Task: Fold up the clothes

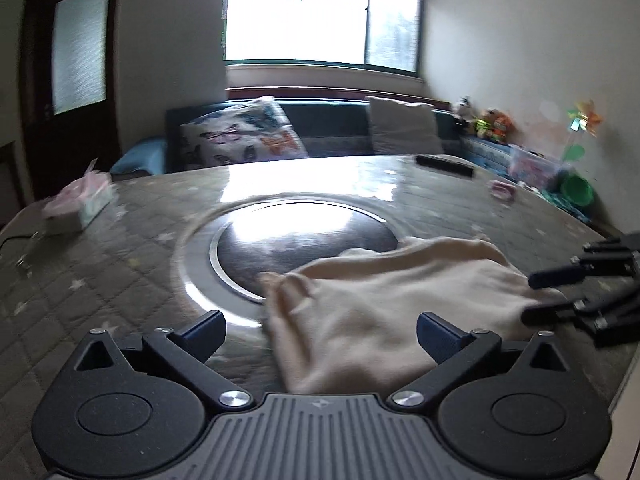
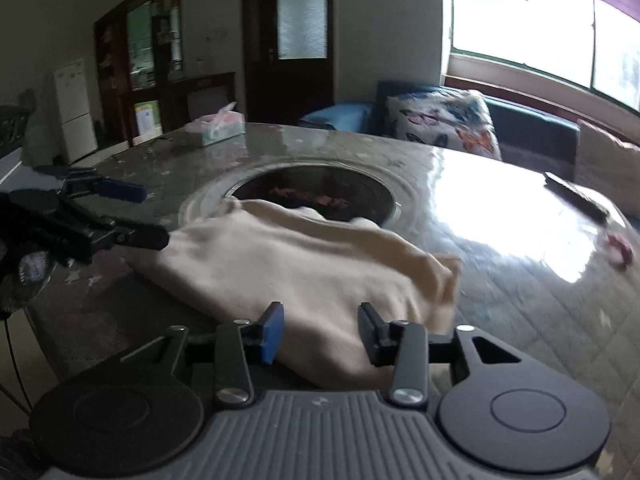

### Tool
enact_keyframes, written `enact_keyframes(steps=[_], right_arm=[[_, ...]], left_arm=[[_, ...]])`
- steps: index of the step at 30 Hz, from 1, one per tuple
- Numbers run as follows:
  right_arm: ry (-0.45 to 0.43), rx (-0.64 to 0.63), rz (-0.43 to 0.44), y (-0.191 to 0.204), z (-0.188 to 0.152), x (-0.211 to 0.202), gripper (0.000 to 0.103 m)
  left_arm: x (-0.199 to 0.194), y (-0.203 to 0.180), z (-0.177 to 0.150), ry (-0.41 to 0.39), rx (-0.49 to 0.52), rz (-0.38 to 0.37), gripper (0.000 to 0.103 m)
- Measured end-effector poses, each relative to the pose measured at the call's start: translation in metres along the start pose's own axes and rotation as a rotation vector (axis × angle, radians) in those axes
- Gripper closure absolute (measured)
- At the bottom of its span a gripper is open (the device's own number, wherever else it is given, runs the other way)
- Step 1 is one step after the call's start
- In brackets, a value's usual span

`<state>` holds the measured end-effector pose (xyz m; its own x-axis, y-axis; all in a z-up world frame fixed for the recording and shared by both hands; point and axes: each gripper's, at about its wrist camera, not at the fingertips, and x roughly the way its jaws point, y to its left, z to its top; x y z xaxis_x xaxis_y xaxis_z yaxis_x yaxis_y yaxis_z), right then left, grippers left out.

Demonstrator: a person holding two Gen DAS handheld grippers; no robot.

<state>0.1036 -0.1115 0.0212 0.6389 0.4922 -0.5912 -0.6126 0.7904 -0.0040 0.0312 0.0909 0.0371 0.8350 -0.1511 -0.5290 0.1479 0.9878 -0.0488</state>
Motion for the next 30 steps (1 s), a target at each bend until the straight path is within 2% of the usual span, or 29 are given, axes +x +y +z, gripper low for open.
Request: enact_keyframes(steps=[9,13,16,19,23,28,30], right_arm=[[0.020,-0.171,0.106,0.046,0.021,0.026,0.056],[0.021,-0.266,0.148,0.070,0.029,0.037,0.054],[0.018,-0.353,0.171,0.092,0.034,0.046,0.053],[0.023,-0.443,0.193,0.114,0.035,0.057,0.054],[0.054,-0.527,0.198,0.135,0.032,0.071,0.054],[0.046,-0.599,0.141,0.148,0.026,0.080,0.057],[0.033,-0.612,0.119,0.150,0.024,0.081,0.065]], left_arm=[[-0.004,0.040,0.002,0.043,-0.123,0.114,0.000],[0.001,0.052,0.004,0.080,-0.208,0.158,0.000],[0.003,0.062,0.007,0.086,-0.289,0.137,0.002],[0.006,0.071,0.009,0.103,-0.369,0.084,0.007],[0.011,0.074,0.012,0.127,-0.427,0.016,0.011],[0.018,0.072,0.015,0.144,-0.470,-0.043,0.011],[0.021,0.073,0.016,0.156,-0.511,-0.070,0.011]])
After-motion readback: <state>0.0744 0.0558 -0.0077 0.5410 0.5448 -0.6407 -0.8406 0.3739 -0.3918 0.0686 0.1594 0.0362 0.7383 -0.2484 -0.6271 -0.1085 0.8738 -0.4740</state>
